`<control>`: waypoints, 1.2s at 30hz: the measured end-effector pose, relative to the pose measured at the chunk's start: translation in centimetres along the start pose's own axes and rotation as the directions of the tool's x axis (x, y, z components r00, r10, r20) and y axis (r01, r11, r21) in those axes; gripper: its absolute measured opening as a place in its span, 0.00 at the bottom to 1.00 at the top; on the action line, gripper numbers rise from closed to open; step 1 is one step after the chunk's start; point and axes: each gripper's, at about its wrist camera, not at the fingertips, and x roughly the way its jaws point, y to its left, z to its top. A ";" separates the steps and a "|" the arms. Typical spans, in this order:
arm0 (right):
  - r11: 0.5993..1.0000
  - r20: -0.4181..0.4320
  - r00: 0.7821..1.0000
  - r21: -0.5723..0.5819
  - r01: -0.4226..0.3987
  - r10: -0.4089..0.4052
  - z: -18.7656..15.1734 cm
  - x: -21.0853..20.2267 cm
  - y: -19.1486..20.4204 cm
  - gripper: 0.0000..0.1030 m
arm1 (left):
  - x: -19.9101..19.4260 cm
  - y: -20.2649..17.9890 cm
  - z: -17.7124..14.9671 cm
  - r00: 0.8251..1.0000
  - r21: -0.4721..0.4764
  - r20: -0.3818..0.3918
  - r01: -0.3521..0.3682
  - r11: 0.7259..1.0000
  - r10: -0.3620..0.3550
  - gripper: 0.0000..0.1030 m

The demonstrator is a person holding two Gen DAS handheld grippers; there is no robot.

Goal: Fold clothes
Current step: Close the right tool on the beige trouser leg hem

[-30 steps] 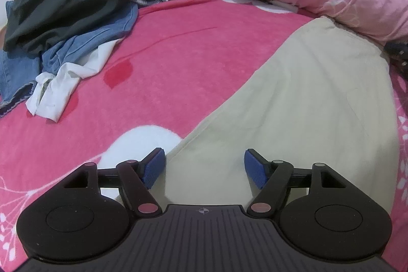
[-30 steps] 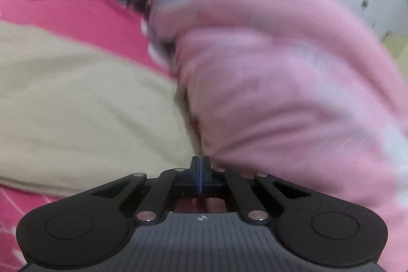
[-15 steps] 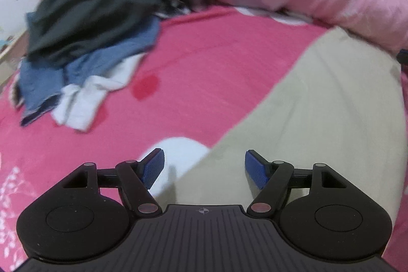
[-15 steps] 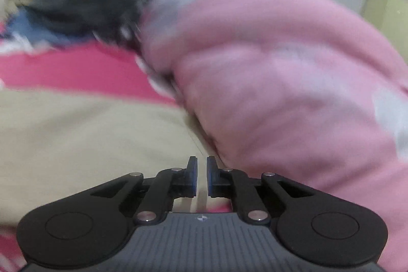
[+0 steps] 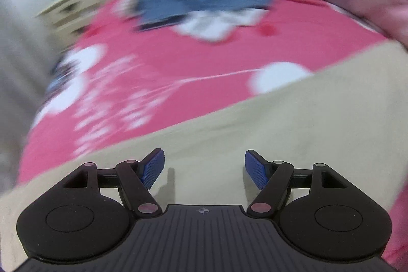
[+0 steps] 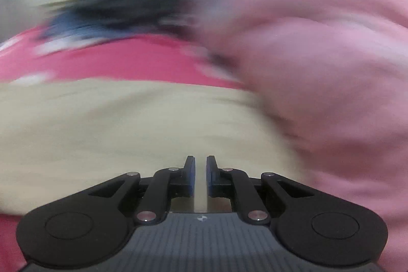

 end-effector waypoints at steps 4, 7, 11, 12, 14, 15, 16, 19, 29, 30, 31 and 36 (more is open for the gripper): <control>0.997 0.016 1.000 0.076 0.024 -0.026 0.5 -2.8 -2.3 0.12 | -1.2 5.8 -3.7 0.993 -0.211 -0.037 -0.118 0.970 0.113 0.68; 0.963 0.012 0.993 0.240 -0.120 0.121 0.0 -4.7 -2.3 0.28 | -1.7 8.1 -5.9 0.989 -0.326 -0.077 -0.146 0.934 0.128 0.68; 0.824 -0.012 0.954 0.507 -0.253 0.300 -2.4 -5.0 -2.6 0.29 | -2.1 7.7 -6.3 0.993 -0.346 -0.051 -0.120 0.930 0.109 0.68; 0.779 -0.018 0.949 0.576 -0.247 0.314 -2.9 -4.3 -3.0 0.29 | -2.1 7.4 -6.2 0.994 -0.344 -0.041 -0.109 0.932 0.101 0.68; 0.674 -0.024 0.939 0.702 -0.228 0.343 -4.1 -2.8 -3.8 0.29 | -1.8 6.7 -5.9 0.997 -0.338 -0.027 -0.082 0.938 0.077 0.68; 0.611 -0.002 0.936 0.758 -0.228 0.352 -4.8 -1.9 -4.4 0.29 | -1.6 6.3 -5.7 0.997 -0.333 -0.023 -0.071 0.940 0.067 0.68; 0.556 0.020 0.935 0.799 -0.227 0.354 -5.3 -1.3 -4.7 0.29 | -1.3 5.9 -5.6 0.998 -0.325 -0.021 -0.066 0.943 0.063 0.68; 0.429 0.085 0.938 0.873 -0.233 0.337 -6.4 0.3 -5.4 0.30 | -0.1 5.0 -5.9 0.998 -0.310 -0.028 -0.068 0.948 0.062 0.68; 0.258 0.192 0.948 0.931 -0.258 0.254 -5.9 5.4 -5.4 0.29 | 1.1 4.8 -6.8 0.995 -0.316 -0.052 -0.095 0.944 0.083 0.68; 0.247 0.196 0.949 0.934 -0.257 0.245 -5.7 5.7 -5.4 0.29 | 1.1 4.8 -6.8 0.995 -0.314 -0.053 -0.099 0.944 0.086 0.68; 0.238 0.200 0.951 0.937 -0.256 0.237 -5.6 6.0 -5.3 0.29 | 1.1 4.7 -6.9 0.994 -0.311 -0.054 -0.102 0.945 0.090 0.69; 0.240 0.199 0.954 0.937 -0.253 0.225 -5.1 6.6 -5.3 0.25 | 1.2 4.6 -6.9 0.994 -0.310 -0.051 -0.111 0.944 0.100 0.69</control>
